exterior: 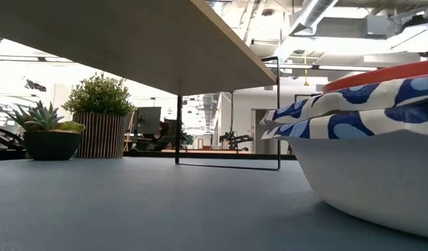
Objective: Place and stack bowls onto a shelf
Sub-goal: Stack the white bowl on top of the other white bowl on the shelf
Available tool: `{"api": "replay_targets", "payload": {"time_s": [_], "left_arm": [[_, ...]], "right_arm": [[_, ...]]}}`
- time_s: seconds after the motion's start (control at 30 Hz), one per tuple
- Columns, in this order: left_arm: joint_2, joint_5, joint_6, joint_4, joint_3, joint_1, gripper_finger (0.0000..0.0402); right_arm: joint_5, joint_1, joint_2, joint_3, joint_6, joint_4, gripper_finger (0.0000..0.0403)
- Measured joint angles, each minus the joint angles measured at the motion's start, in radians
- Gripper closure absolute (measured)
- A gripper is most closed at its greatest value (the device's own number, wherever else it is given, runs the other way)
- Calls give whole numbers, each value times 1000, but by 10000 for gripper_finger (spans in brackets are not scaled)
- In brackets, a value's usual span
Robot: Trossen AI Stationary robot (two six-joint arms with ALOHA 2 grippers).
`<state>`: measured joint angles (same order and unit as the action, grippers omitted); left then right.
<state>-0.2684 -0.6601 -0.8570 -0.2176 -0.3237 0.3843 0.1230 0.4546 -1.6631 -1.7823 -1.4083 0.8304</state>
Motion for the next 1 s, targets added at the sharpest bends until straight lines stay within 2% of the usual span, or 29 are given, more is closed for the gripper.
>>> {"api": "replay_targets", "payload": {"time_s": [0.17, 0.4, 1.0], "left_arm": [[0, 9, 0, -2, 0, 0, 281], [0, 10, 0, -1, 0, 0, 281], [0, 11, 15, 2, 0, 0, 281]], "right_arm": [[-117, -69, -109, -77, 128, -77, 382], [-224, -121, -206, -104, 181, -143, 382], [-261, -145, -256, -104, 171, -242, 382]]}}
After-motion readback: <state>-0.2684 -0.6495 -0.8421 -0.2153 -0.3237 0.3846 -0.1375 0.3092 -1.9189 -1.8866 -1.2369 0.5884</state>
